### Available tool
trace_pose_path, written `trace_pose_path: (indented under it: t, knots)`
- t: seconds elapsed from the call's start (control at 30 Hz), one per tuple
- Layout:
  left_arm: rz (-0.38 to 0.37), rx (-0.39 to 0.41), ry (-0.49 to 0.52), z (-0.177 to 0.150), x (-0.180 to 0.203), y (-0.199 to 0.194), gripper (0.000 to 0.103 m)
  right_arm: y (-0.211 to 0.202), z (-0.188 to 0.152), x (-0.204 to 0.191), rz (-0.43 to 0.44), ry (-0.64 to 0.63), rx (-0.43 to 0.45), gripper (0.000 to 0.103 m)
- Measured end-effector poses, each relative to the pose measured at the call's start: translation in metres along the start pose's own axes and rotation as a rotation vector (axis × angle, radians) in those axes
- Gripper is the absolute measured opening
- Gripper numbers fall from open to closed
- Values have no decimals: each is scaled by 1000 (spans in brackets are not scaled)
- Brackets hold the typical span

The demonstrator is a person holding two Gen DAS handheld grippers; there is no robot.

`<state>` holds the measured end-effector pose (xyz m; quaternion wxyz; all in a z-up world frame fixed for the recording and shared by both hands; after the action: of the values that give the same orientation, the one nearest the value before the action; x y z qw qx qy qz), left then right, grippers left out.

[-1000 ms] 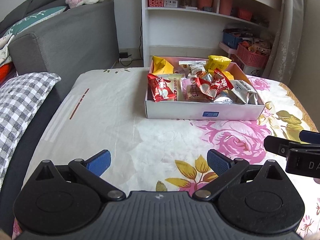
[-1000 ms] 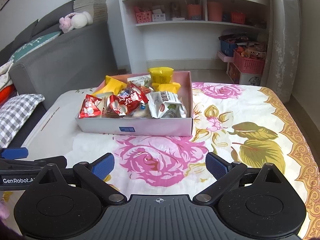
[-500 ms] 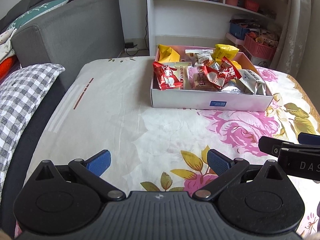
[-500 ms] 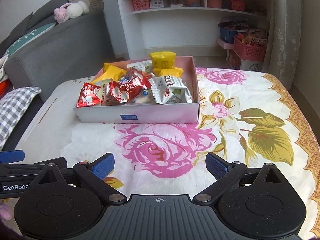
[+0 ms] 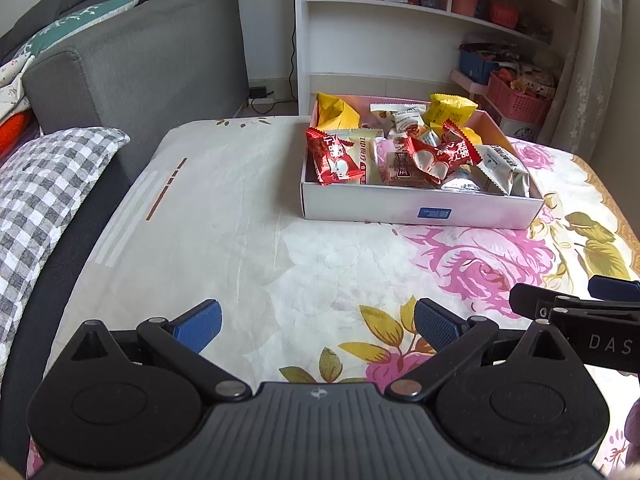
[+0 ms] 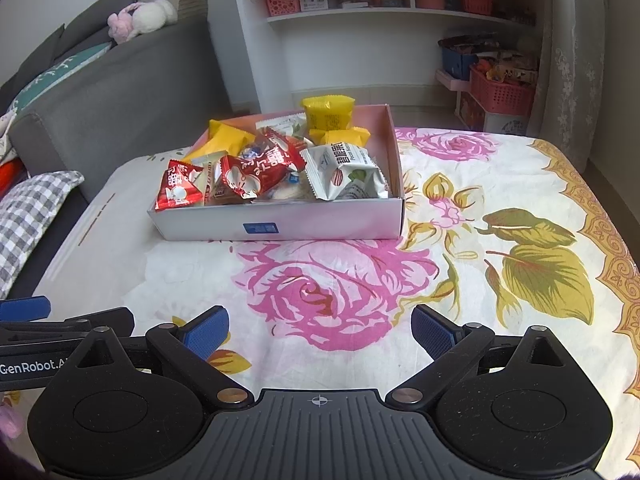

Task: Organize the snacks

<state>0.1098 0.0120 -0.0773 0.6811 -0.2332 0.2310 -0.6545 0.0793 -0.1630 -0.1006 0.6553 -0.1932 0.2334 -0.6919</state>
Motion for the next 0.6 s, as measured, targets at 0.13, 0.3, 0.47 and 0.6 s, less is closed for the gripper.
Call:
trace_pose_path:
  t: [0.13, 0.3, 0.47, 0.6]
  knots:
    - [1, 0, -4, 0, -1, 0, 103, 0, 0, 0, 2, -3, 1, 99]
    - [0, -1, -3, 1, -1, 0, 103, 0, -1, -1, 1, -1, -1, 99]
    - [1, 0, -4, 1, -1, 0, 103, 1, 0, 1, 0, 4, -2, 99]
    - [0, 0, -3, 1, -1, 0, 103, 1, 0, 2, 0, 7, -1, 99]
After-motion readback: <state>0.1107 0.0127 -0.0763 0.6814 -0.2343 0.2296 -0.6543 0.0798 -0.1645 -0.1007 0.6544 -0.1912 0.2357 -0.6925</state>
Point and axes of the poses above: each gripper's, at about its wrist camera, not at the fingertips, and y roughly the way its jaws point, x to its right, z to its top, the point moved 9 cm from there along y, roughly the way its jaws point, and after that the axes turned 12 degrees about x, right-handed, at the moved point
